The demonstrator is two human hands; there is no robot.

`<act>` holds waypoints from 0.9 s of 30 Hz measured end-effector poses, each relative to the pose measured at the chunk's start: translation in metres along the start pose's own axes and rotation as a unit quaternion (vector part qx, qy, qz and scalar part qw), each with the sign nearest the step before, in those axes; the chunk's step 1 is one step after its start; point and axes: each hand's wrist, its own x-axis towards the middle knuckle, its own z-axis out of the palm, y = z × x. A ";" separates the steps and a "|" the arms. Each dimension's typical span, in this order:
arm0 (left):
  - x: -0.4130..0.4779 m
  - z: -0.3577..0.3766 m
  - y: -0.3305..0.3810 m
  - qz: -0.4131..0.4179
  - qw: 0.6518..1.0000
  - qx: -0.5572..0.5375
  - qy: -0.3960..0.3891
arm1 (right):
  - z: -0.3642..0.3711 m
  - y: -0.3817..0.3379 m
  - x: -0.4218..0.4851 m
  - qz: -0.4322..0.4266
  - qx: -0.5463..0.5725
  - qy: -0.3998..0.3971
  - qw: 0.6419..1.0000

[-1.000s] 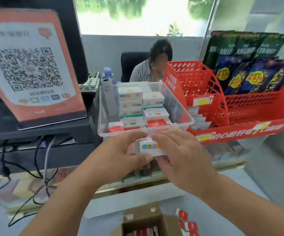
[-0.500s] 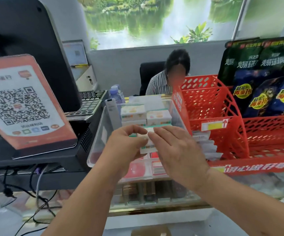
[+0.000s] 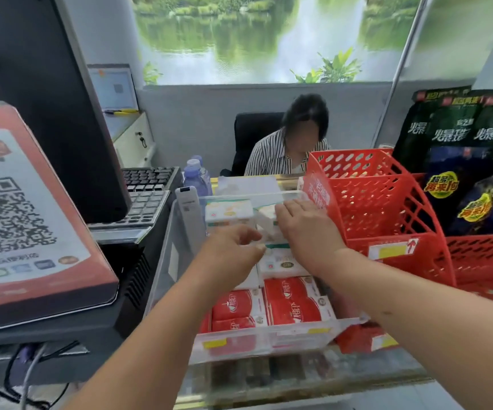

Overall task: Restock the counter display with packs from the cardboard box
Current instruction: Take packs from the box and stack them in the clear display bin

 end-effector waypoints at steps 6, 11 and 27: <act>0.014 -0.021 -0.015 -0.001 0.997 0.080 -0.006 | -0.002 0.005 0.005 0.060 -0.008 0.017 0.998; 0.029 -0.023 -0.020 -0.030 0.986 0.156 0.047 | -0.007 0.003 0.012 0.080 -0.074 -0.019 0.994; 0.009 -0.023 -0.018 -0.018 0.981 0.194 -0.005 | 0.019 -0.012 0.029 0.032 -0.088 -0.127 0.988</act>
